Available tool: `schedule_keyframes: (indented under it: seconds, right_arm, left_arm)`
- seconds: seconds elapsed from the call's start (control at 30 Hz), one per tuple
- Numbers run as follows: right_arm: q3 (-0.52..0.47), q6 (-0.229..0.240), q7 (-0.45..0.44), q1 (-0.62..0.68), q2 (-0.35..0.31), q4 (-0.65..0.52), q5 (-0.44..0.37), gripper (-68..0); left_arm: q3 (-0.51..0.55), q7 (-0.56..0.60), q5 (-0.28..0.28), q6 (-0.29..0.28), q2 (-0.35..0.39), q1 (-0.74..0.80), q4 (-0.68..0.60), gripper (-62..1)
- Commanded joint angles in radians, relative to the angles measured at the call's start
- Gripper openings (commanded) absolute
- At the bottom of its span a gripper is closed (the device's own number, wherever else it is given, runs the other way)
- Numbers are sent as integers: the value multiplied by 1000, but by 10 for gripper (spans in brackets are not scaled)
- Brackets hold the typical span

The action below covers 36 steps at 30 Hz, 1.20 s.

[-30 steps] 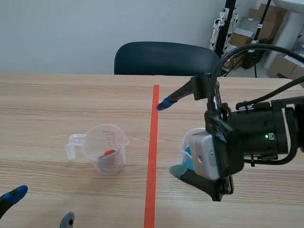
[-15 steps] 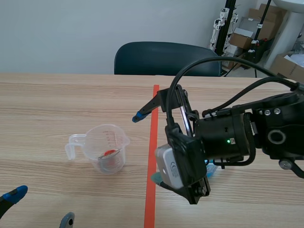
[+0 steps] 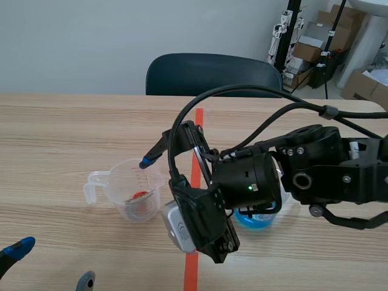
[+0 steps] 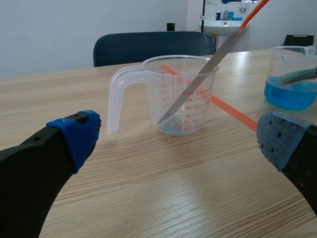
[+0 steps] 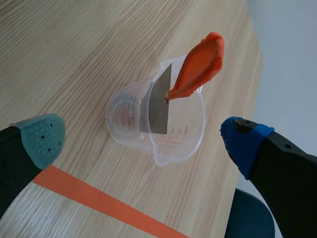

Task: Do the redox reaction experiment. lift the metal plate out of the left beaker

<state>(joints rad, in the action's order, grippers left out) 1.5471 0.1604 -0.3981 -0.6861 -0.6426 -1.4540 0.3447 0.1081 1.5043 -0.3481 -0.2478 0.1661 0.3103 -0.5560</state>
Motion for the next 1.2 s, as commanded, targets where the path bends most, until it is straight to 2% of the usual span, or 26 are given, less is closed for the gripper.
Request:
schedule_keyframes:
  seconds: [0.0,0.37,0.57,0.7,0.8,1.07,1.17]
  right_arm:
    - [5,-11,-1,-31,10,-8,-7,4]
    - [5,-5,57,-45,73,-3,-7,4]
    - [5,-2,84,-45,120,40,-7,-2]
    - [5,23,89,-45,145,72,-7,-145]
    - [5,54,90,-45,156,85,-7,-222]
    - [5,53,93,-45,171,85,-7,-359]
    - [5,53,92,-45,172,85,-7,-366]
  left_arm:
    - [5,24,7,-2,1,3,-8,14]
    - [5,24,7,-2,1,3,-8,14]
    - [5,24,7,-2,1,3,-8,14]
    - [5,24,7,-2,1,3,-8,14]
    - [5,24,7,-2,1,3,-8,14]
    - [5,24,7,-2,1,3,-8,14]
    - [5,22,7,-2,1,3,-8,14]
